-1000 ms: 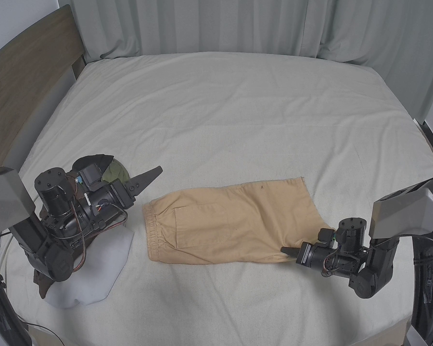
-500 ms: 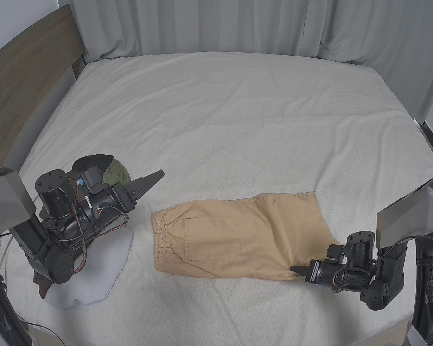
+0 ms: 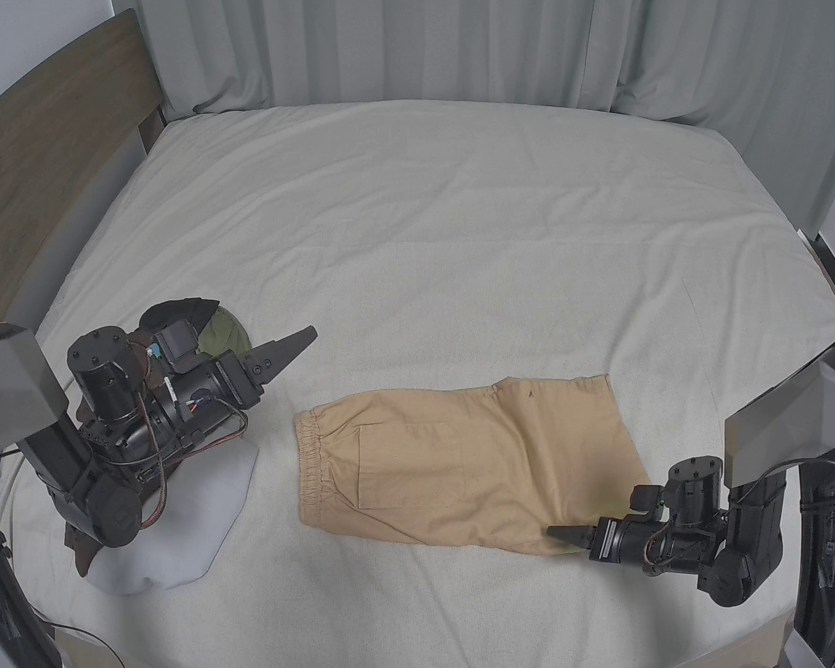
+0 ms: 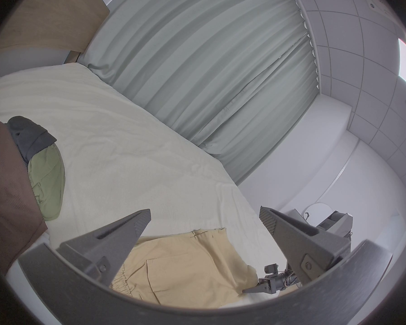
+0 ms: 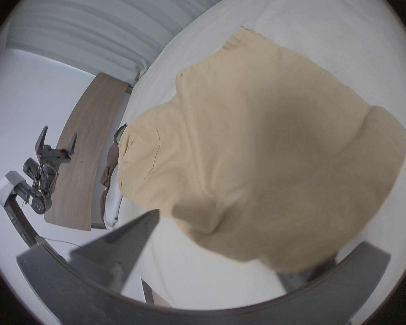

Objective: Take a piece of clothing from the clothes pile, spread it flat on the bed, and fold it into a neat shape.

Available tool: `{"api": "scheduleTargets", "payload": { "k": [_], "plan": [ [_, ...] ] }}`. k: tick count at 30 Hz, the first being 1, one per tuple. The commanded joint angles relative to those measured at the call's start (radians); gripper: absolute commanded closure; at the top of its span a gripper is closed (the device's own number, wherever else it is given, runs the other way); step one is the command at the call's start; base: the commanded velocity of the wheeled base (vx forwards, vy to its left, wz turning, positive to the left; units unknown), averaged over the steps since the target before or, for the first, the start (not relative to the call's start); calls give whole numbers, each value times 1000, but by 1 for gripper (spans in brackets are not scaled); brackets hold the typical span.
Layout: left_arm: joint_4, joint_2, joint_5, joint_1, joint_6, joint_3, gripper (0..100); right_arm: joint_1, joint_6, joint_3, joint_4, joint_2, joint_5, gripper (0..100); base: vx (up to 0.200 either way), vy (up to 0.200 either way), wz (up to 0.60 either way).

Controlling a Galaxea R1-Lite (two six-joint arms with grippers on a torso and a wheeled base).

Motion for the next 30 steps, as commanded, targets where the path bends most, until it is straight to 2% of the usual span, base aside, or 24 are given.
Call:
{"api": "scheduleTargets", "payload": {
  "k": [1, 6, 13, 18, 23, 25, 30],
  "plan": [
    [-1, -3, 0, 1, 1, 0, 0, 41, -29, 76, -3, -21, 8, 0, 0, 0, 0],
    [-1, -11, 0, -1, 1, 0, 0, 113, -37, 152, -3, -79, 22, 0, 0, 0, 0],
    [-1, -20, -1, -2, 1, 14, 0, 179, -35, 155, -1, -242, 22, 0, 0, 0, 0],
    [-1, -26, -6, -2, 1, 37, 0, 185, -34, 148, -1, -319, 29, 0, 0, 0, 0],
    [-1, -32, -7, -8, 6, 45, 0, 175, -73, 129, -1, -406, 72, 0, 0, 0, 0],
    [-1, -30, -9, -10, 32, 52, 0, 173, -84, 118, -1, -431, 97, 0, 0, 0, 0],
    [1, -29, -10, -16, 66, 65, 0, 167, -126, 87, -1, -438, 108, 0, 0, 0, 0]
  ]
}}
